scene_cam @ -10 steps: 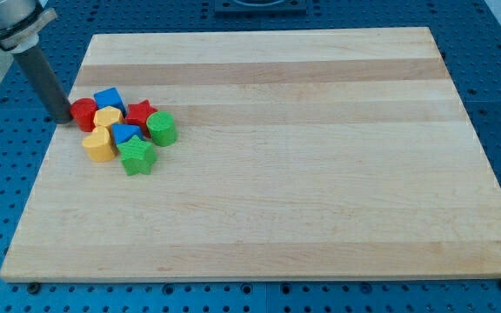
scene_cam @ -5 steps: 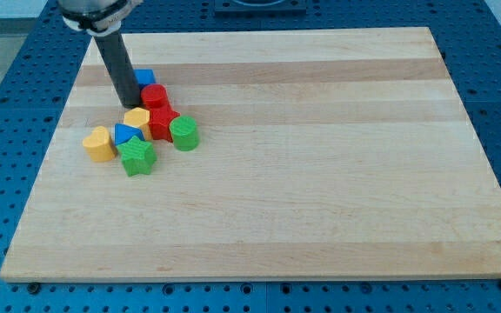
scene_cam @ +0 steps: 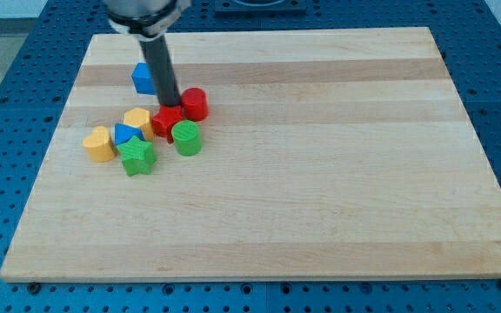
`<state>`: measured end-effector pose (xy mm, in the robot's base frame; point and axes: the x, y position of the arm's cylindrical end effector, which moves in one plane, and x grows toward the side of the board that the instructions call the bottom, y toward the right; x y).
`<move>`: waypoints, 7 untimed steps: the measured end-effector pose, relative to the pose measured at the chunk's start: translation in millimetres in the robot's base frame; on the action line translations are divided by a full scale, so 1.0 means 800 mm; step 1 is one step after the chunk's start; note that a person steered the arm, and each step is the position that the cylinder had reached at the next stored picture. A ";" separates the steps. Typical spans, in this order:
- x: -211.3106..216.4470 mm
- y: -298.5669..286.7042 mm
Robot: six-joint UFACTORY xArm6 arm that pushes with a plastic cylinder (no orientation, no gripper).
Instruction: Push red circle towards right
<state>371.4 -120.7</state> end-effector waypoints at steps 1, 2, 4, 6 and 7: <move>0.005 0.045; 0.006 0.096; 0.004 0.194; -0.025 0.225; -0.036 0.219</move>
